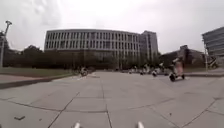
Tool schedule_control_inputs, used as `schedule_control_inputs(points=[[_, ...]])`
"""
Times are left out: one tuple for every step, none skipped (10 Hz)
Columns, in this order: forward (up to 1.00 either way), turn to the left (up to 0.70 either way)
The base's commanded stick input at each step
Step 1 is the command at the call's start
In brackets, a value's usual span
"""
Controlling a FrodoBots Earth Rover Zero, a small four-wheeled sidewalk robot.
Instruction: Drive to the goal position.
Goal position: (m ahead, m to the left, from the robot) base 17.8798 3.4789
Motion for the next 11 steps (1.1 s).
schedule_control_inputs(points=[[0.85, 0.00], [0.85, 0.00], [0.85, 0.00], [0.85, 0.00], [0.85, -0.03], [0.85, -0.18], [0.85, -0.31], [0.85, -0.25], [0.85, -0.06], [0.85, 0.00], [0.85, 0.00]])
